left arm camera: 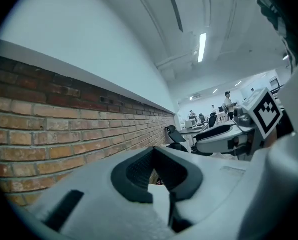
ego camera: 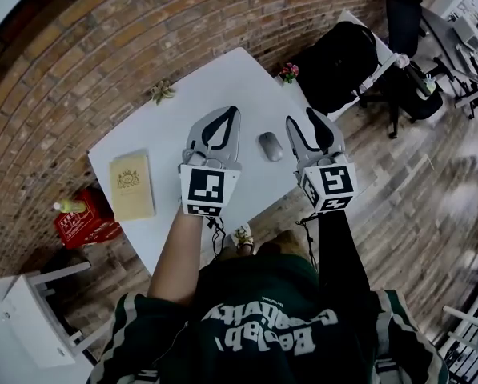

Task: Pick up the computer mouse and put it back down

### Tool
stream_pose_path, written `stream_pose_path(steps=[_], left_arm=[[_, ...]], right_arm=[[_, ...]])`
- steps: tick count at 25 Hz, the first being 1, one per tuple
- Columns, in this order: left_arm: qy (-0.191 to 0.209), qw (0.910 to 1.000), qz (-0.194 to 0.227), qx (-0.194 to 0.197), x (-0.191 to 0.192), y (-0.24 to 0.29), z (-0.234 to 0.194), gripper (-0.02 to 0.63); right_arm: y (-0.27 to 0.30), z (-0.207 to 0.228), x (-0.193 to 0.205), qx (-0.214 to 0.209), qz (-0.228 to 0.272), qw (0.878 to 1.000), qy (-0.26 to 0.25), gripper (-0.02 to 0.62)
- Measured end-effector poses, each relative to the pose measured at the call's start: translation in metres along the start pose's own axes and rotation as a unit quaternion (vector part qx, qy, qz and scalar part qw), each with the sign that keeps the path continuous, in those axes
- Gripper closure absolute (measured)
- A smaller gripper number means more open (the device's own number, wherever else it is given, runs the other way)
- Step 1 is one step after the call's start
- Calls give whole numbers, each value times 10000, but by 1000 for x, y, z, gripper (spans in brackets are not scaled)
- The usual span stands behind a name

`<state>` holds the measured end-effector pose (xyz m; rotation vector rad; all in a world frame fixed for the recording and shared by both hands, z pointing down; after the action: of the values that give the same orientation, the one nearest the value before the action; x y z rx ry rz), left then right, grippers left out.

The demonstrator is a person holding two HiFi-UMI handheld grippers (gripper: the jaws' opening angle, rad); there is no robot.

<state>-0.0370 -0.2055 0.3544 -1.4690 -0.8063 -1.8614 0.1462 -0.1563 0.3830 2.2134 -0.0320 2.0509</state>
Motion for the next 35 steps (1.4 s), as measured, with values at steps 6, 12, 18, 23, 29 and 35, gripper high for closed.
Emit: stream_pose_path(steps=[6,12,18,23,29,35], left_arm=[[-115,9998,-19,183,14,16,-12,600],[-256,9994,-152,167,31,27,-24,600],[-379,9988,-291,63,44,37,-34,600],[-472,9977,-478,-11,57,45,-39,600],[-623,9962,-581,-174,69,53,-49,600],[-690,9949,-714,-204,79,62,-46,600]], right_arm=[[24,-8,32,-136,-614,9980,70,393],[50,-14,82,-361,-1533,9874,115,360],[71,-18,132,-606,-2432,9675,332,324],[81,-20,172,-751,-3030,9497,234,299],[90,-18,207,-822,-3600,9292,148,284],[96,-19,232,-918,-4071,9086,188,270]])
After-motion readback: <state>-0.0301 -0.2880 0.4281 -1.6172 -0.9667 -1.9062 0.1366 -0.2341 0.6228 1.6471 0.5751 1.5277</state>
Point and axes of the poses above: the fingertips, and each gripper's own axes: y forward along the fingers, z to its right, x out of its underside, the point moved 7 cm from there along -y, backward along the fingers, and after that the axes turned 6 degrees about x, right-handed, at the moved point
